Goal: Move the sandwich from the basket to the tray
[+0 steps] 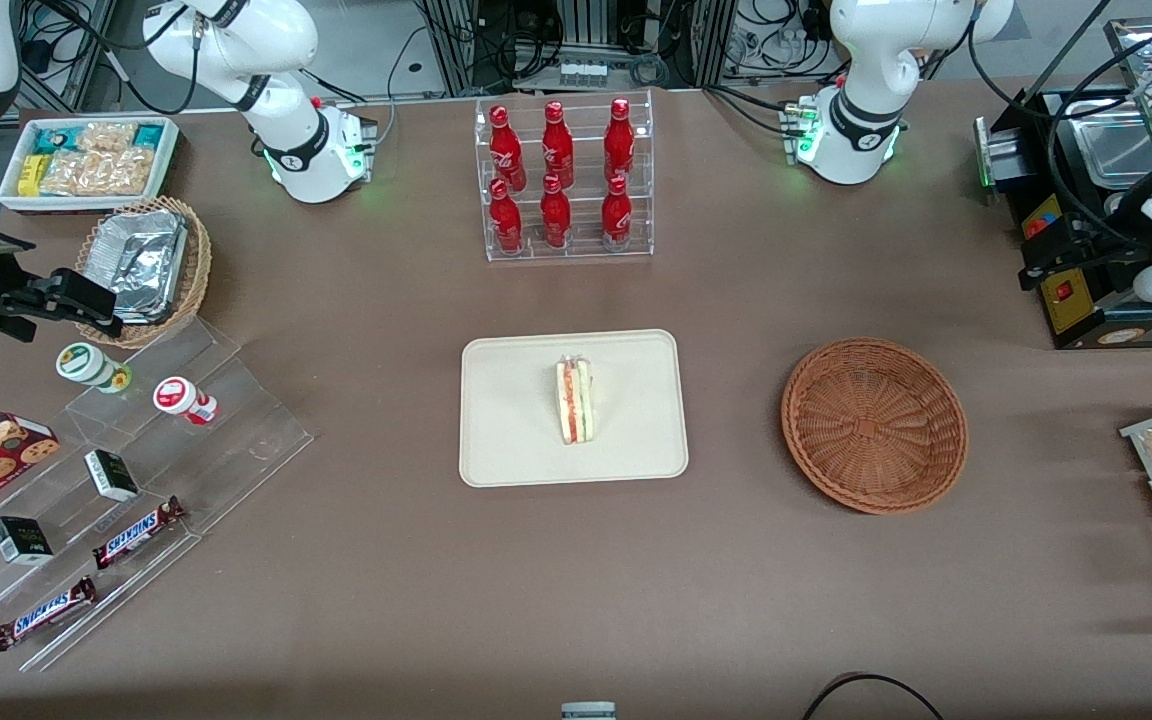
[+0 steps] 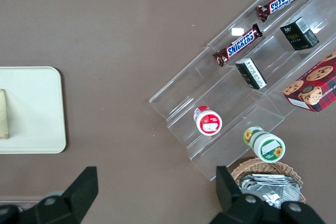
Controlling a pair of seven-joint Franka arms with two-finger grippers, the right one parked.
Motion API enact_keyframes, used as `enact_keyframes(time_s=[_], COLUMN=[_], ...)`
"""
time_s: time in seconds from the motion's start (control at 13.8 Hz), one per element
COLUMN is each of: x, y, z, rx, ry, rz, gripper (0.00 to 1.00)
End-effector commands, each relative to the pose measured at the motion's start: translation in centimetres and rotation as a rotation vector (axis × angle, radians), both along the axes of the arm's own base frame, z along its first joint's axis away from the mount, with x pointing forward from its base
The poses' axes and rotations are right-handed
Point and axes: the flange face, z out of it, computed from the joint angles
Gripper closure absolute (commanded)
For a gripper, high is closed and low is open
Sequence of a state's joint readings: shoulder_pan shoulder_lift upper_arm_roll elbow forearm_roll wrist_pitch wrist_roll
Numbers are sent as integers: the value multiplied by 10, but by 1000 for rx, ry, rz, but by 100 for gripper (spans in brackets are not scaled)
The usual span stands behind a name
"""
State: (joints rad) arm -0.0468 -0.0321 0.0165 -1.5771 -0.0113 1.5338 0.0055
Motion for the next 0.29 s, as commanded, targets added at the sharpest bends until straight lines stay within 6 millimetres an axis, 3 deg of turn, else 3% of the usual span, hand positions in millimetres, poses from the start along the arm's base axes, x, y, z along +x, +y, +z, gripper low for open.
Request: enact_keyframes(time_s=[0.0, 0.22], x=[0, 6], y=[-8, -9], z=[7, 9], rx=[4, 2], ry=[10, 2], rz=[13, 35], gripper=[0, 0])
